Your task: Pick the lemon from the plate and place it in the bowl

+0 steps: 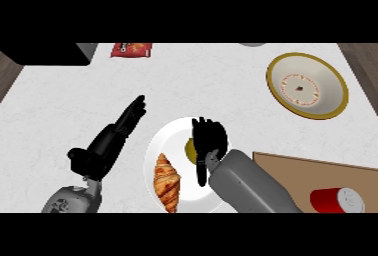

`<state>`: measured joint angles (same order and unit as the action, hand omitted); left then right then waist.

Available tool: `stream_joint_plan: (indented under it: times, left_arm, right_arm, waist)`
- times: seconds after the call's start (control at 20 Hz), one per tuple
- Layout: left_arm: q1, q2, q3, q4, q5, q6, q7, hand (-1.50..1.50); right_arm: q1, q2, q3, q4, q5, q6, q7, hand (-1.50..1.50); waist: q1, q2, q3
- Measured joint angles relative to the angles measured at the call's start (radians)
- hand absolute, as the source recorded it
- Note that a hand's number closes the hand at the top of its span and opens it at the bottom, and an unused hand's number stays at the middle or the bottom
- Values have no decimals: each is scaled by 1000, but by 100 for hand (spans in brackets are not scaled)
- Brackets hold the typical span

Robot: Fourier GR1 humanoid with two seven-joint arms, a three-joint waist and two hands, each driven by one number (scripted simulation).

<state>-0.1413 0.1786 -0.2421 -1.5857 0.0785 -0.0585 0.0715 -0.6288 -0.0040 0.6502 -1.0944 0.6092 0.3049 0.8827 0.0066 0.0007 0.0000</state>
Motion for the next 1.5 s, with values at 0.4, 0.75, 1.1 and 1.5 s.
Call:
stream_joint_plan:
  times: [0.4,0.75,1.1,1.5]
  left_arm:
    - [19,-16,9,-28,-28,-17,10,0]
    - [7,-41,34,0,-40,-34,4,0]
    - [43,-32,45,-22,-45,-56,-7,0]
    - [26,-29,67,-26,-39,-63,15,0]
  right_arm:
    - [-40,3,21,86,39,-114,-130,150]
    - [-38,-35,-6,138,86,-169,-263,150]
    - [-32,-200,-85,185,116,-190,-533,150]
    - [-65,-261,-146,85,237,-369,-454,150]
  waist:
    - [4,0,0]
    - [1,0,0]
    - [-1,0,0]
    - [-11,-4,0]
